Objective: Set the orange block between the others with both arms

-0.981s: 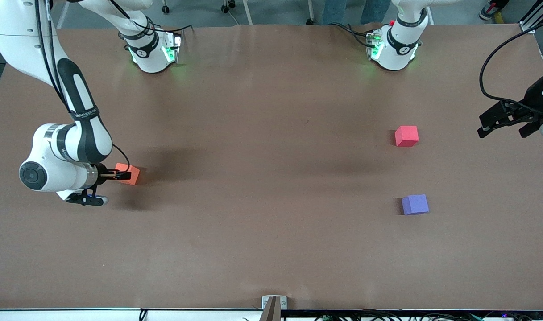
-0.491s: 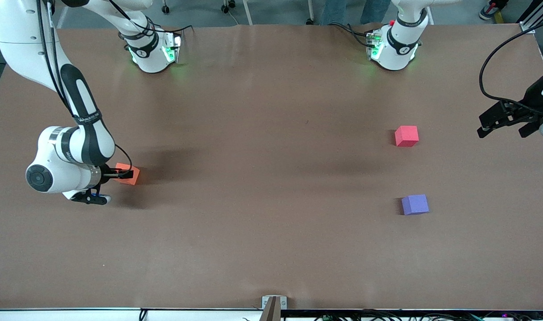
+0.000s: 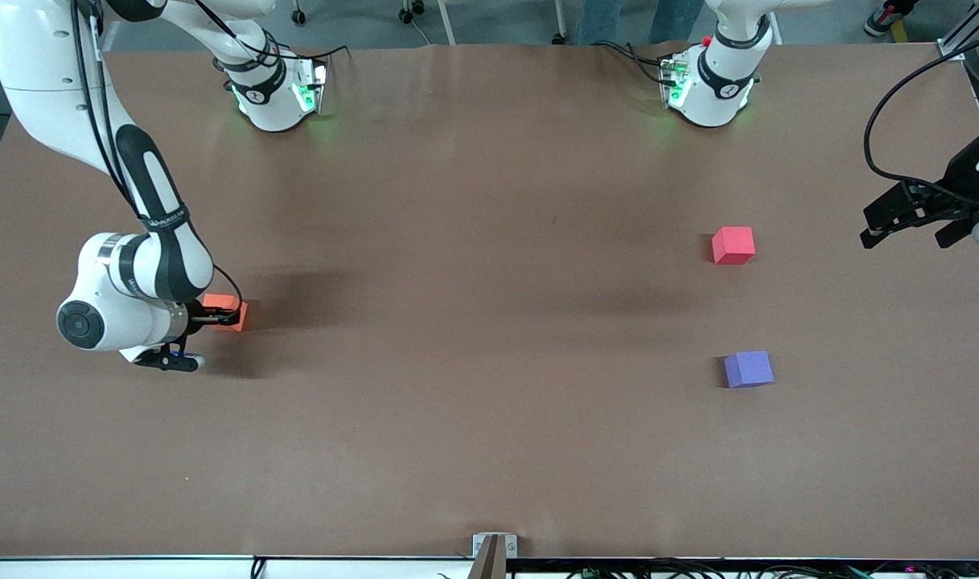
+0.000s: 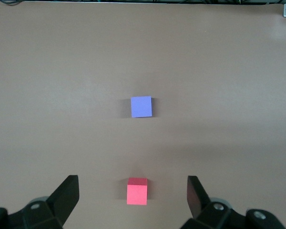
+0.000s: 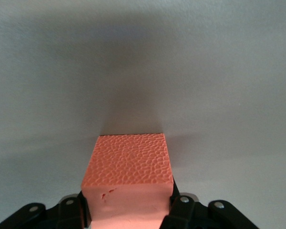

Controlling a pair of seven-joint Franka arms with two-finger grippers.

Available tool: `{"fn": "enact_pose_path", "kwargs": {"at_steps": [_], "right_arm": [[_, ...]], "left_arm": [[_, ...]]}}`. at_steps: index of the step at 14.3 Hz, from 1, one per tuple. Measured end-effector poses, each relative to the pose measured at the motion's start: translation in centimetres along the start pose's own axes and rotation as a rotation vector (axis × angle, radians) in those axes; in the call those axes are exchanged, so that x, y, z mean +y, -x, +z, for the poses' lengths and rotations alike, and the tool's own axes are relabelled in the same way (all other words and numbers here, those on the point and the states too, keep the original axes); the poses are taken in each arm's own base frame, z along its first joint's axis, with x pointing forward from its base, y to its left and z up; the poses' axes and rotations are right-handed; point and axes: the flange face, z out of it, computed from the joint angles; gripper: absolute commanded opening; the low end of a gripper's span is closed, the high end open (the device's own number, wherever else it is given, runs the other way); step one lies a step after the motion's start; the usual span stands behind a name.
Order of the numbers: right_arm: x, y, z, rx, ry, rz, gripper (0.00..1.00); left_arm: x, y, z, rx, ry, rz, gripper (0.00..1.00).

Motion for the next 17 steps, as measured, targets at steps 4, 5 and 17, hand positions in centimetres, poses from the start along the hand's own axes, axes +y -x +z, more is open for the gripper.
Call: {"fn": "enact_pose_path", "kwargs": {"at_steps": [4, 5, 17], "right_arm": [[-6.1, -0.8, -5.1, 0.049, -0.016, -0.208, 0.28], [-8.8, -0.8, -7.1, 0.065, -0.018, -0.320, 0.27], [-50.0, 11.4, -4.8, 0.294, 0.232, -1.294, 0.28]], "left_arm": [[0.0, 0.0, 0.0, 0.000, 0.000, 0.001, 1.00], [0.0, 0.0, 0.0, 0.000, 0.000, 0.001, 1.00], [0.4, 0.1, 0.3, -0.006, 0.001, 0.007, 1.00]]}}
